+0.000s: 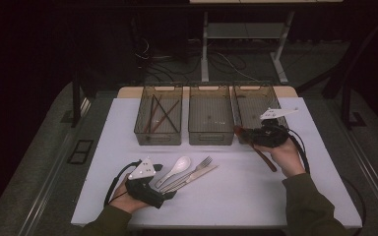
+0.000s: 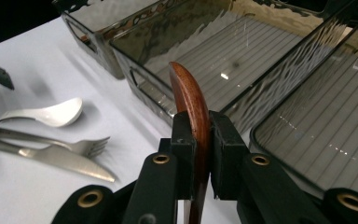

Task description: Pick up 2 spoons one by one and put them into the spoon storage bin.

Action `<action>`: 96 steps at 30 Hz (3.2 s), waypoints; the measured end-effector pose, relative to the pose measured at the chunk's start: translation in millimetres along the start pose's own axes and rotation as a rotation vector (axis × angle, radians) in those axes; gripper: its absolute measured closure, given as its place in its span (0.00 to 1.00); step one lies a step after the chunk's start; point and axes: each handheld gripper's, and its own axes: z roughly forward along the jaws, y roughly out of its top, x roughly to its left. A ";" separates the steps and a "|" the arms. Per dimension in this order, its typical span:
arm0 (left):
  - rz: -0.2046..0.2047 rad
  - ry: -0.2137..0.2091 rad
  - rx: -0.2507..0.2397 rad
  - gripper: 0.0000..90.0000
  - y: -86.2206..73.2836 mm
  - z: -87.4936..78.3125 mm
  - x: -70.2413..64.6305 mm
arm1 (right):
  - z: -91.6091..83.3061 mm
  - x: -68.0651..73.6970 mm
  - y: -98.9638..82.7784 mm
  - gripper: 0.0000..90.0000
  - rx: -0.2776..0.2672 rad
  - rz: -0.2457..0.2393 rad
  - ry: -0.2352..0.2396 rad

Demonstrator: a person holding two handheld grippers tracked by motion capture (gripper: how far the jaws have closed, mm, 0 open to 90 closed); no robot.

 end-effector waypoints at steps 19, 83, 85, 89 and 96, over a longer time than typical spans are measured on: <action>0.002 -0.004 -0.003 0.00 -0.1 -0.6 -1.3 | 19.1 2.6 62.3 0.90 -0.027 -0.013 -0.033; 0.009 -0.002 0.000 0.00 -0.9 -1.8 -3.4 | 99.8 1.5 94.4 0.43 0.048 0.028 -0.059; 0.007 0.000 -0.001 0.00 -0.7 -1.8 -3.7 | 91.9 3.3 90.6 0.40 0.053 0.025 -0.038; 0.006 0.002 0.003 0.00 -1.0 -1.8 -3.4 | 80.0 9.3 84.5 0.33 0.054 0.007 -0.038; 0.001 0.002 0.005 0.00 -1.5 -1.8 -2.8 | 58.2 20.6 69.1 0.28 0.003 0.003 -0.056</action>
